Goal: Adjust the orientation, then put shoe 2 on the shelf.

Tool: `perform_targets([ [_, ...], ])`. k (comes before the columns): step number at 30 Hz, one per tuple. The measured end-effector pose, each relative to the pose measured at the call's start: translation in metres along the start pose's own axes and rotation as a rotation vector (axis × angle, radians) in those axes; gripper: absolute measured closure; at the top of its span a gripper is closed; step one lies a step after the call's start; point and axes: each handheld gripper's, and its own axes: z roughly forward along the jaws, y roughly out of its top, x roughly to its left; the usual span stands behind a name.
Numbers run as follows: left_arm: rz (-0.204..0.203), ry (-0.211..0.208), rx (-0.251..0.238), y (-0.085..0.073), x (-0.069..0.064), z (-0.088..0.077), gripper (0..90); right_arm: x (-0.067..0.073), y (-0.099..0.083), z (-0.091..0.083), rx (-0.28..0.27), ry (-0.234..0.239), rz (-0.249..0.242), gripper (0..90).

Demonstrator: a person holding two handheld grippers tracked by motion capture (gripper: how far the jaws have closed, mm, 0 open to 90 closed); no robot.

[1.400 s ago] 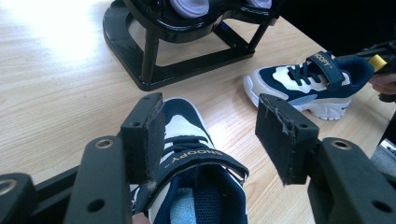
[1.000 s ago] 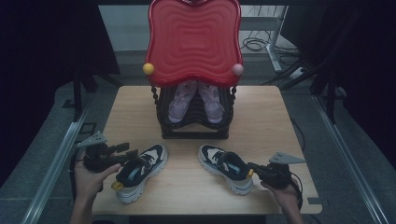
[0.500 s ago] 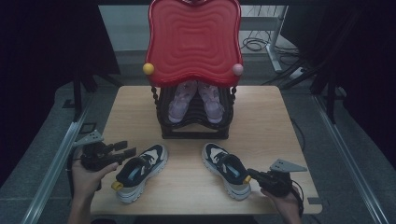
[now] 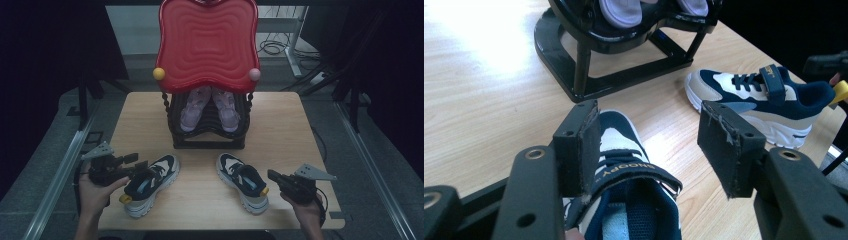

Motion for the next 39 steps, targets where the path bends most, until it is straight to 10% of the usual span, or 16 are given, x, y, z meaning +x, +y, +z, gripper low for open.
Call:
perform_targets([
  [14, 0.014, 0.000, 0.009, 0.000, -0.007, 0.004, 42.7, 0.015, 0.020, 0.003, -0.046, 0.035, -0.047, 82.9],
  [39, -0.064, 0.022, 0.077, -0.034, 0.024, -0.005, 43.4, 0.007, 0.041, 0.030, 0.018, 0.078, -0.071, 51.5],
])
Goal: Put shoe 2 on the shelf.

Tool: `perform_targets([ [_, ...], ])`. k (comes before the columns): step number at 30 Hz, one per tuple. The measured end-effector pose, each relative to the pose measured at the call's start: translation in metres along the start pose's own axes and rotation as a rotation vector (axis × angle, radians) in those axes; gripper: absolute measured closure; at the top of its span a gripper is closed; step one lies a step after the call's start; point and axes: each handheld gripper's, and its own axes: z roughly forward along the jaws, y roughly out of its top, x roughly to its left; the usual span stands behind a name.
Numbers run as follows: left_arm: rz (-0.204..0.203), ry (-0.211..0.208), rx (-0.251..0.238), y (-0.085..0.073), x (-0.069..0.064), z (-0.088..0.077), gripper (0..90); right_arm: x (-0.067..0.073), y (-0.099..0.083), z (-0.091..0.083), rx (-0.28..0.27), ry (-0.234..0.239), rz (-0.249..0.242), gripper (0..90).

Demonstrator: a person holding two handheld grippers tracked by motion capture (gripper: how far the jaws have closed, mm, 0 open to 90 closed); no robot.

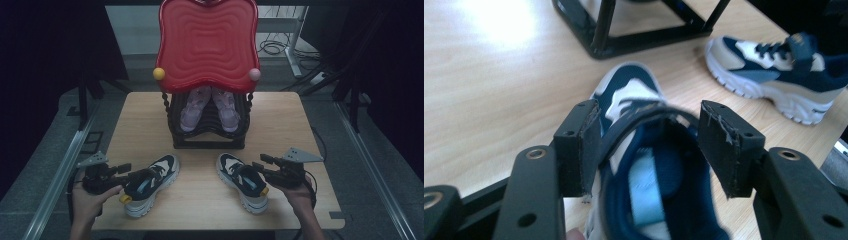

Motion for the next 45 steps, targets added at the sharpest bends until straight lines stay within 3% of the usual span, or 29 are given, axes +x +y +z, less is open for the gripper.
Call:
perform_targets([
  [8, 0.013, 0.000, 0.049, -0.008, 0.015, 0.014, 48.2, -0.001, -0.003, 0.003, 0.013, 0.001, 0.004, 50.7],
  [14, 0.036, -0.037, 0.086, -0.008, 0.018, 0.021, 52.9, -0.001, -0.004, 0.001, 0.012, -0.002, 0.004, 50.7],
  [22, 0.037, -0.033, 0.157, -0.013, 0.025, 0.034, 57.3, -0.003, -0.006, 0.005, 0.021, 0.002, 0.006, 50.6],
  [28, 0.054, -0.037, 0.159, -0.012, 0.023, 0.034, 65.7, -0.005, -0.008, 0.005, 0.026, -0.002, 0.011, 50.7],
  [37, 0.064, -0.011, 0.166, -0.011, 0.020, 0.034, 69.9, -0.008, -0.011, 0.007, 0.054, 0.005, 0.018, 49.6],
  [45, 0.054, -0.006, 0.168, -0.010, 0.019, 0.034, 70.8, -0.009, -0.014, 0.028, 0.161, 0.045, 0.021, 44.6],
])
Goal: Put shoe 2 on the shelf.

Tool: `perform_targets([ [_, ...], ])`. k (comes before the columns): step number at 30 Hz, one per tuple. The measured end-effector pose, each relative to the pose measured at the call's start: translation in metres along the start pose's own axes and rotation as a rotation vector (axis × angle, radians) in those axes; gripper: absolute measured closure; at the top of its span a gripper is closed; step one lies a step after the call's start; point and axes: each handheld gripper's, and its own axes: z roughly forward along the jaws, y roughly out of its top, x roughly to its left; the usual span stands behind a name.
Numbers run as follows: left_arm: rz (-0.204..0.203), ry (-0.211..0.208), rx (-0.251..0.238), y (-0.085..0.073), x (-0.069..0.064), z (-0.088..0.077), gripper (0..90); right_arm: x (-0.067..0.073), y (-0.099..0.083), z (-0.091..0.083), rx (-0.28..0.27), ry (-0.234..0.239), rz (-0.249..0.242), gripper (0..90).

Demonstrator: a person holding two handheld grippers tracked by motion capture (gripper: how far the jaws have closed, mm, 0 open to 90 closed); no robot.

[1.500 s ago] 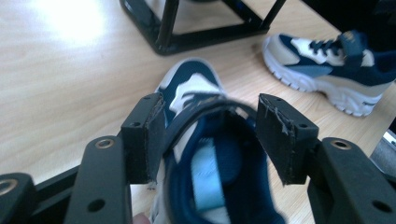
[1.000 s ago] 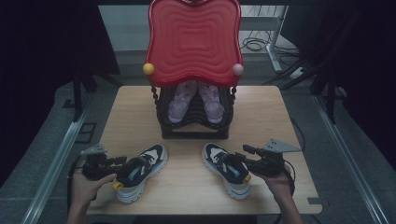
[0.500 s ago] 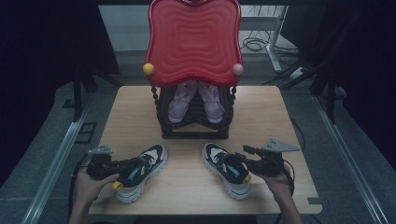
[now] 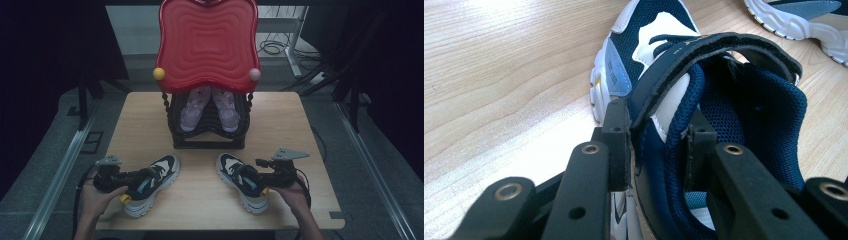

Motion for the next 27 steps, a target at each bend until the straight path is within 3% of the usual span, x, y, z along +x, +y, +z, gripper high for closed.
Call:
perform_targets([
  [8, -0.011, -0.003, -0.001, -0.0003, 0.0006, -0.0002, 70.8, -0.0039, 0.0011, 0.0039, 0.059, 0.006, 0.008, 48.3],
  [18, -0.017, -0.002, -0.002, -0.0004, 0.0006, -0.0003, 70.7, -0.0075, -0.0011, 0.0069, 0.132, 0.012, 0.060, 55.8],
  [27, -0.024, 0.004, 0.000, 0.0003, -0.0009, -0.0003, 70.9, -0.0082, -0.0018, 0.0060, 0.136, 0.038, 0.085, 67.2],
])
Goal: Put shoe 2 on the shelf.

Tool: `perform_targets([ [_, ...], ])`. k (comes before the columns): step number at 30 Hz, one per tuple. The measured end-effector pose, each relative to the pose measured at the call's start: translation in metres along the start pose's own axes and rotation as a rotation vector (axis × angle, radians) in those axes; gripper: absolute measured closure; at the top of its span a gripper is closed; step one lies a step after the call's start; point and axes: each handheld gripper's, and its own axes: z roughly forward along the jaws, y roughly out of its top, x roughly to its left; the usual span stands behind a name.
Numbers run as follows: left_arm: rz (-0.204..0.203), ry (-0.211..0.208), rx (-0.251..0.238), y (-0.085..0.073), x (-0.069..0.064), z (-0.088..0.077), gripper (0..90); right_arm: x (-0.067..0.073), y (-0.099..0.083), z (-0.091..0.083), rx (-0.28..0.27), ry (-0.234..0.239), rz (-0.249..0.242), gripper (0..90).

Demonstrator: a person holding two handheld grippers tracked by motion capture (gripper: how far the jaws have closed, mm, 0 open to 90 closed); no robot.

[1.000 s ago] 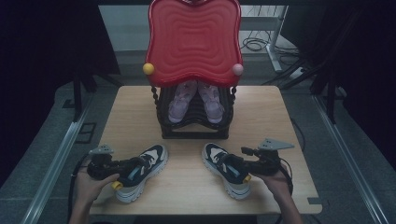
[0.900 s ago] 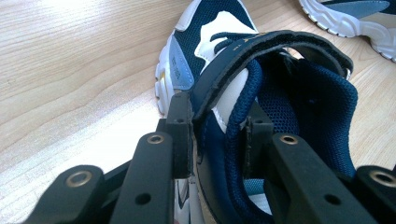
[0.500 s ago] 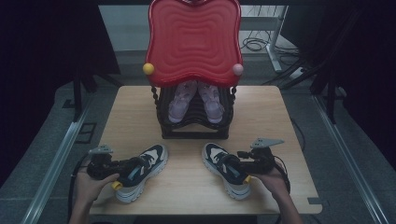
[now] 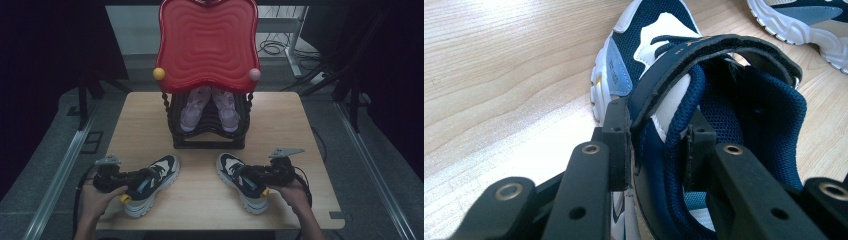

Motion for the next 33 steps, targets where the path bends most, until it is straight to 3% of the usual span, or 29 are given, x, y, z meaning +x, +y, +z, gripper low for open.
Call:
perform_targets([
  [9, -0.008, 0.036, -0.034, 0.001, -0.002, -0.004, 71.6, 0.001, -0.004, -0.006, -0.039, -0.012, -0.011, 72.1],
  [17, -0.025, 0.042, -0.108, 0.002, -0.003, -0.012, 71.8, 0.001, -0.012, -0.015, -0.114, -0.044, 0.007, 72.7],
  [33, -0.056, 0.036, -0.260, 0.000, 0.000, -0.026, 71.8, -0.001, -0.028, -0.039, -0.248, -0.059, 0.051, 73.1],
])
